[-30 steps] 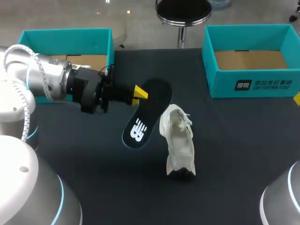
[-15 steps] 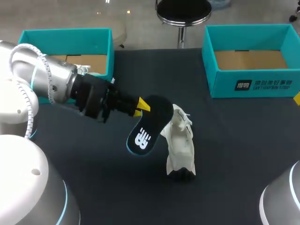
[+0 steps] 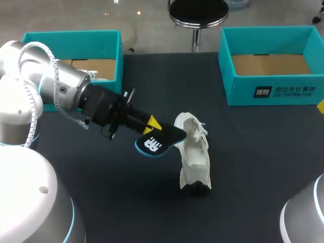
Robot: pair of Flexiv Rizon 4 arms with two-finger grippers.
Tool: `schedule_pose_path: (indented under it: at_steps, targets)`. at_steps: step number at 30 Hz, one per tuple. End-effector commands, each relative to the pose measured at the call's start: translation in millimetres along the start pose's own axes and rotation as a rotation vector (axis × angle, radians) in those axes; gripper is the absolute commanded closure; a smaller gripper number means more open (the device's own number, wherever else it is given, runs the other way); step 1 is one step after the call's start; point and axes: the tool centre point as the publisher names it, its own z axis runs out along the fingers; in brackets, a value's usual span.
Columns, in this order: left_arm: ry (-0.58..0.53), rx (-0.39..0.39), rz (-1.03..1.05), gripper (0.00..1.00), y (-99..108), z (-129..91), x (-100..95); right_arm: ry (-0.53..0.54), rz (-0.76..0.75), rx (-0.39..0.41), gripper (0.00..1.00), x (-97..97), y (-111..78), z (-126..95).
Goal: Take the shoe out of the shoebox, open the shoe tongue, remove and reinsert the insole, then place the shoe into the shoebox
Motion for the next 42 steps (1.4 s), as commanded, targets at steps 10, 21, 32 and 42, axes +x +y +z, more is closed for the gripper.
schedule_pose_path:
  at_steps: [10,21,32,42]
  targets:
    - [-0.007,-0.007,-0.079,1.0,15.7,38.3,17.1,0.002,0.001,0.006,0.0,-1.2,2.5,0.4]
    - [-0.083,-0.026,-0.078,1.0,16.1,52.5,25.5,0.002,0.001,0.006,0.0,-1.2,2.5,0.4]
    - [-0.091,-0.043,-0.076,1.0,28.6,62.2,26.6,0.002,0.001,0.006,0.0,-1.2,2.5,0.4]
    - [-0.09,-0.053,-0.077,1.0,38.0,76.5,32.7,0.002,0.001,0.006,0.0,-1.2,2.5,0.4]
